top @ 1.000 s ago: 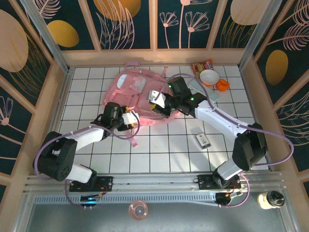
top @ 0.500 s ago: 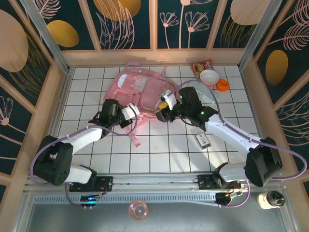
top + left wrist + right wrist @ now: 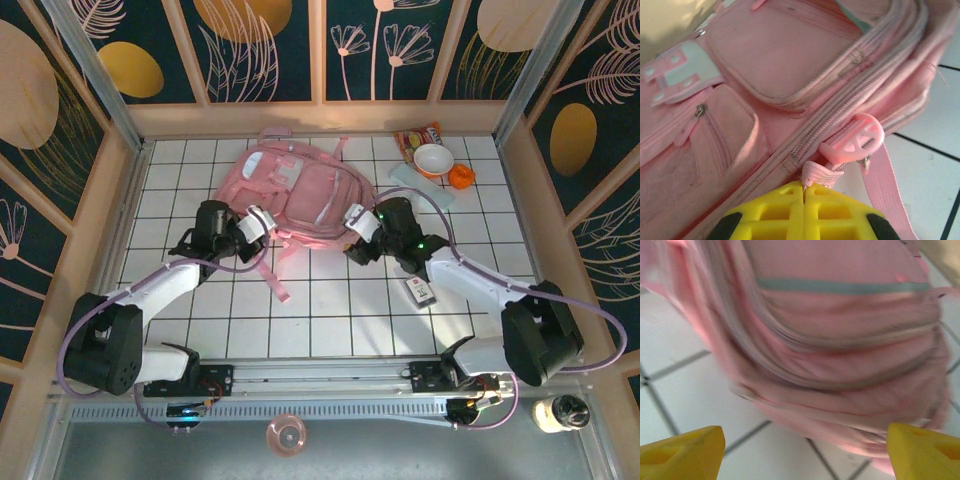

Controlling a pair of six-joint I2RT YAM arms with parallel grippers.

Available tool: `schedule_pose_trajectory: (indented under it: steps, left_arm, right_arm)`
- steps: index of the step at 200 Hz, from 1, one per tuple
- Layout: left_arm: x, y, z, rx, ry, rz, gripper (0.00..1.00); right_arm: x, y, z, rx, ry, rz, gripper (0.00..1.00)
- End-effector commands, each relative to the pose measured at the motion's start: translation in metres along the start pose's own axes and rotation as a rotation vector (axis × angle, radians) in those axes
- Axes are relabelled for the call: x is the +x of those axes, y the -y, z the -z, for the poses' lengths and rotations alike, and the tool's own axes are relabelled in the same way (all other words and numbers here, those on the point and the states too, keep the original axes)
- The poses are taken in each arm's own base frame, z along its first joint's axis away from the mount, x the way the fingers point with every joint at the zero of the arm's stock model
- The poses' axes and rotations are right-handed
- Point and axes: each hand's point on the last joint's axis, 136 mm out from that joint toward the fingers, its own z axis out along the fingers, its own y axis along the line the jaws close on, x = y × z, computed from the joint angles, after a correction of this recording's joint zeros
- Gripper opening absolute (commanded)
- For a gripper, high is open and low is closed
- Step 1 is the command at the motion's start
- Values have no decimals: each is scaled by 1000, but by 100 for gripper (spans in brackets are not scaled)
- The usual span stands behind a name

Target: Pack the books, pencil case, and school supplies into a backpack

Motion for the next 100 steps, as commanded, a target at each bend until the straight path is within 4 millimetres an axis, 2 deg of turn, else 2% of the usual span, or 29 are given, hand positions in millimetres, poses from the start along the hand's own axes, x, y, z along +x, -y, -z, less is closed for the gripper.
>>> schedule_pose_trajectory:
  steps: [1, 16, 32, 52, 87, 93, 100]
  left_arm:
    - [-7, -17, 7, -39, 4, -37, 0]
    - [3, -18, 5, -46, -35, -42, 0]
    - [15, -26, 4, -92, -90, -43, 0]
    - [27, -40, 7, -136, -134, -31, 0]
    - [29, -48, 4, -126, -124, 24, 0]
    - [29, -48, 3, -121, -121, 37, 0]
    - [28, -48, 2, -122, -115, 52, 0]
  right_arm:
    - [5, 37, -12, 107, 2, 222, 85]
    - [9, 56, -22, 131, -7, 236, 84]
    - [22, 60, -35, 109, -41, 344, 84]
    - [37, 49, -53, 42, -76, 481, 81]
    - [41, 29, -85, -65, -68, 544, 74]
    - [43, 27, -90, -72, -79, 549, 69]
    - [43, 25, -94, -75, -85, 557, 58]
